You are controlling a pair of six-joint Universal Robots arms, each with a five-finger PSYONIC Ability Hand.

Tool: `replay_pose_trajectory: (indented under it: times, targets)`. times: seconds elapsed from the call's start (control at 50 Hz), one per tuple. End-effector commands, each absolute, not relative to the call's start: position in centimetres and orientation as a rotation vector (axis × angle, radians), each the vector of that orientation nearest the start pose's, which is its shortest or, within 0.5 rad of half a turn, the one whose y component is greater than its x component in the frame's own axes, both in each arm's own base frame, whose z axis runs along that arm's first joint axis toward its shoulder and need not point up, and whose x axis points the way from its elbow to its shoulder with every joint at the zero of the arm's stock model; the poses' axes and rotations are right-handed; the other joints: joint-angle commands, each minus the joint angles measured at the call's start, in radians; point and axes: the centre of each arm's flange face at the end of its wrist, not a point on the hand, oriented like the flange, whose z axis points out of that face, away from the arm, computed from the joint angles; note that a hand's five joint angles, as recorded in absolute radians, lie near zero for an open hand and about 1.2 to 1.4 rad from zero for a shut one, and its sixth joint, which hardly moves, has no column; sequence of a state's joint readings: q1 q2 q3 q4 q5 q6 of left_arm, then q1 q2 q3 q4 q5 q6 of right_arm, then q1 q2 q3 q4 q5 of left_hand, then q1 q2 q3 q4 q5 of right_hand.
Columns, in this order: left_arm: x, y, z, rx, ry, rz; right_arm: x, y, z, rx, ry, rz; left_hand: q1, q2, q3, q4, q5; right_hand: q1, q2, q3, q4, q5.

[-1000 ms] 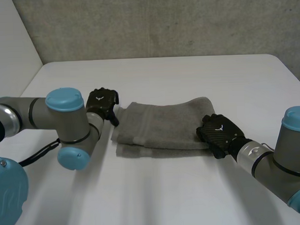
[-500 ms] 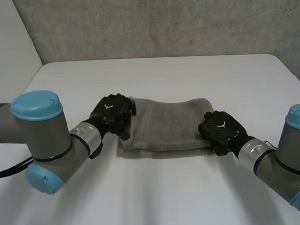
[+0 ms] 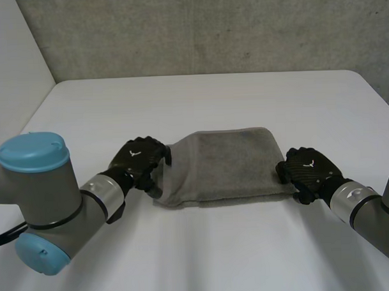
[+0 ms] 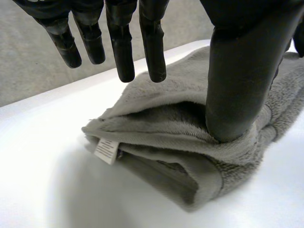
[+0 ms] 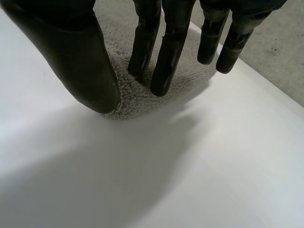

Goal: Fold the towel.

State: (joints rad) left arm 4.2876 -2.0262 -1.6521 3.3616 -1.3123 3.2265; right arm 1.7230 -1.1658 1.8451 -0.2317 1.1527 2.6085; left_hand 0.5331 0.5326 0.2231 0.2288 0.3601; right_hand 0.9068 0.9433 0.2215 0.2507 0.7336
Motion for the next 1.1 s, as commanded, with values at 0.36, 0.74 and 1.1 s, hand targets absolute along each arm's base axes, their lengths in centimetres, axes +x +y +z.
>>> replay_pose_trajectory:
  times: [0.36, 0.74, 1.1]
  targets:
    - [-24.7, -27.5, 16.8, 0.777, 2.708, -2.031, 19.5, -27.9, 13.9, -1.168, 2.243, -1.679, -0.102, -0.102, -0.049, -0.054, -0.104, 0.489, 0.453, -0.047, -0.076, 0.488]
    - [-23.0, -27.9, 20.3, 0.622, 2.646, -2.182, 23.4, -26.2, 16.6, -1.339, 2.095, -1.728, -0.129, -0.128, -0.049, -0.054, -0.13, -0.122, -0.159, -0.047, -0.076, -0.124]
    - [-23.2, -27.7, 19.6, 0.593, 2.699, -2.178, 20.2, -27.1, 13.4, -1.012, 2.228, -1.627, -0.146, -0.146, -0.049, -0.054, -0.148, -0.258, -0.295, -0.047, -0.076, -0.259]
